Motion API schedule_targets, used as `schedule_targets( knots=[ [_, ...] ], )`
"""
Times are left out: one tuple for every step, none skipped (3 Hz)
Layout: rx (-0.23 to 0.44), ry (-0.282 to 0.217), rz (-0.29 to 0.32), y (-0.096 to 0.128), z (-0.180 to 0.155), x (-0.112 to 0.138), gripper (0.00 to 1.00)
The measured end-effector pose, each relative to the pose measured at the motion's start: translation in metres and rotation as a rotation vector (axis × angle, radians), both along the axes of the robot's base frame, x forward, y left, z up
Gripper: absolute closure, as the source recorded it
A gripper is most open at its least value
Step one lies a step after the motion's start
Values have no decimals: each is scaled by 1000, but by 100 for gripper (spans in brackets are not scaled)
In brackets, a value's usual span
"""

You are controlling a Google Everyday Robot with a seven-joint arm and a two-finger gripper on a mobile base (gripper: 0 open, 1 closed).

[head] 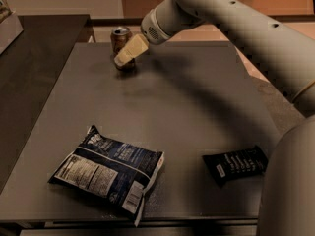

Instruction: Move orange can near blue chip bag

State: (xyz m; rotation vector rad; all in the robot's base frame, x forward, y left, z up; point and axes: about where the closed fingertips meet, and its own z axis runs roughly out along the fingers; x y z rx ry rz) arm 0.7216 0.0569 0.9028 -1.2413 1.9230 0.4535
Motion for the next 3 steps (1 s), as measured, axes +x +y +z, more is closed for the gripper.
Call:
schedule_targets(
  knots=[
    [8,5,32,20,-1,-1,0],
    [9,7,39,31,-1,2,0],
    [3,12,24,34,-3,8,18]
  ],
)
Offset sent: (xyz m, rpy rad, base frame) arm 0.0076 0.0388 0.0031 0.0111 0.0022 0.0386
